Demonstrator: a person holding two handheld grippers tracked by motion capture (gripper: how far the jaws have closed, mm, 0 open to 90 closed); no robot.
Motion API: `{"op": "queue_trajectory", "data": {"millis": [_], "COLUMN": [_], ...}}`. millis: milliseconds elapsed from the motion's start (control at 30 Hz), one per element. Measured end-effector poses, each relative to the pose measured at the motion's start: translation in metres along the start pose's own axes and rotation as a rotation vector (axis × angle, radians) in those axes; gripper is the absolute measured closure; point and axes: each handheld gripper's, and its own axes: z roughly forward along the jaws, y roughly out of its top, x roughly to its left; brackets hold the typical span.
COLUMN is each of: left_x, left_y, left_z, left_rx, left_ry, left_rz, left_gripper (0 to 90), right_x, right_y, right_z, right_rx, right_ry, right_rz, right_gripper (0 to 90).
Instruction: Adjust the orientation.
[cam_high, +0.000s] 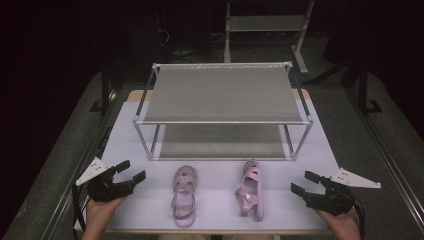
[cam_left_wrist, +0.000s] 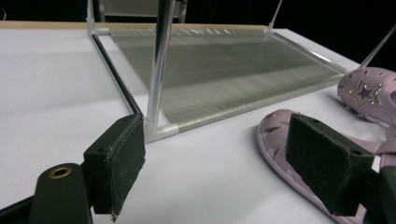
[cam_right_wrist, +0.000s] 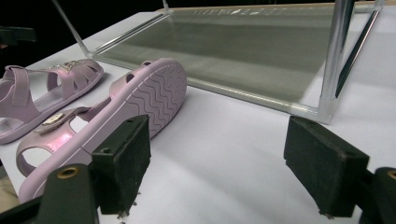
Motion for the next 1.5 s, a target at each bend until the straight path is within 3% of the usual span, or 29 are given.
{"op": "queue_trajectory", "data": {"millis": [400, 1067, 1500], "left_x": [-0.004, -0.042, -0.066], "left_y": [-0.002, 0.001, 0.003], "left_z": [0.000, -0.001, 0.008], "left_rx": [0.003, -0.015, 0.016], "left_ry": [-0.028, -0.096, -0.157], "left_rz": [-0.009, 0.033, 0.081], "left_gripper": [20.0, 20.1, 20.1], "right_x": [0.003, 0.004, 0.004], "right_y": [0.001, 0.002, 0.002], "right_z": [-0.002, 0.001, 0.002], "right_rx": [-0.009, 0.004, 0.008], "right_ry": [-0.013, -0.003, -0.005], "right_rz": [0.003, -0.003, 0.002], "right_gripper": [22.3, 22.3, 20.9]}}
